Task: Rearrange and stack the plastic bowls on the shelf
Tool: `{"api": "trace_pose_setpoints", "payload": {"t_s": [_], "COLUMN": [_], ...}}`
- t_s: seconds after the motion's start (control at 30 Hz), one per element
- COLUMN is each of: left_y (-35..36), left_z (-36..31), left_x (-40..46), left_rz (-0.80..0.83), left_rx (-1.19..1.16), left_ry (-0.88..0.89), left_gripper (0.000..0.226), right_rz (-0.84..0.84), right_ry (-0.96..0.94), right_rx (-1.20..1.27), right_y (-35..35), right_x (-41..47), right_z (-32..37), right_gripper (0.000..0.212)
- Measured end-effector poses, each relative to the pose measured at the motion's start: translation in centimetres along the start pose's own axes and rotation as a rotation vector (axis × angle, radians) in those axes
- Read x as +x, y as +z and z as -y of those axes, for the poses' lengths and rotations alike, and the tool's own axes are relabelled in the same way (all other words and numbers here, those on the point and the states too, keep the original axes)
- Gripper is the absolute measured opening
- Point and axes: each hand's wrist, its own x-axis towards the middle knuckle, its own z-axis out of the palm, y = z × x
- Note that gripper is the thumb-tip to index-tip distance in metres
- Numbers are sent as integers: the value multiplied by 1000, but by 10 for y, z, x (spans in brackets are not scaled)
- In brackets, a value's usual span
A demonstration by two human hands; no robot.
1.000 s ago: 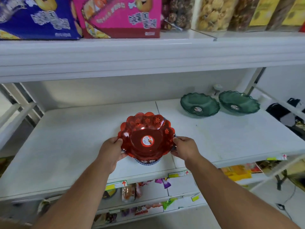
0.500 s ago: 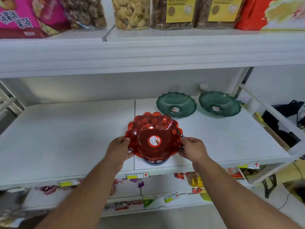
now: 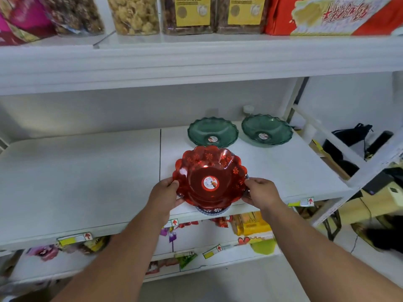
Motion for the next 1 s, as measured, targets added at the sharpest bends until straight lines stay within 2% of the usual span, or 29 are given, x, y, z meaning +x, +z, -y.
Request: {"api": "trace_pose_setpoints", "payload": {"t_s": [0.23,0.43,0.63,1.0], "left_y": [23,51,78,99], "left_z": [12,19,25,33], "left_x": [0,11,20,37], "left_rz": [30,-44,-114,-136], "left_rx": [-10,26,35,0], "left_ry": [-7,-35,-83,-109], "left_gripper": [25,23,20,24], "right_rz": [-12,12,36,80], "right_ry": [-5,19,61,135], "right_rx": [-18,-26,-19,-40], "right_y": [-24,-40,-53,-58], "right_x": [7,35,65,105], "right_z": [2,1,2,-5], "right_gripper": [22,17,24,20]}}
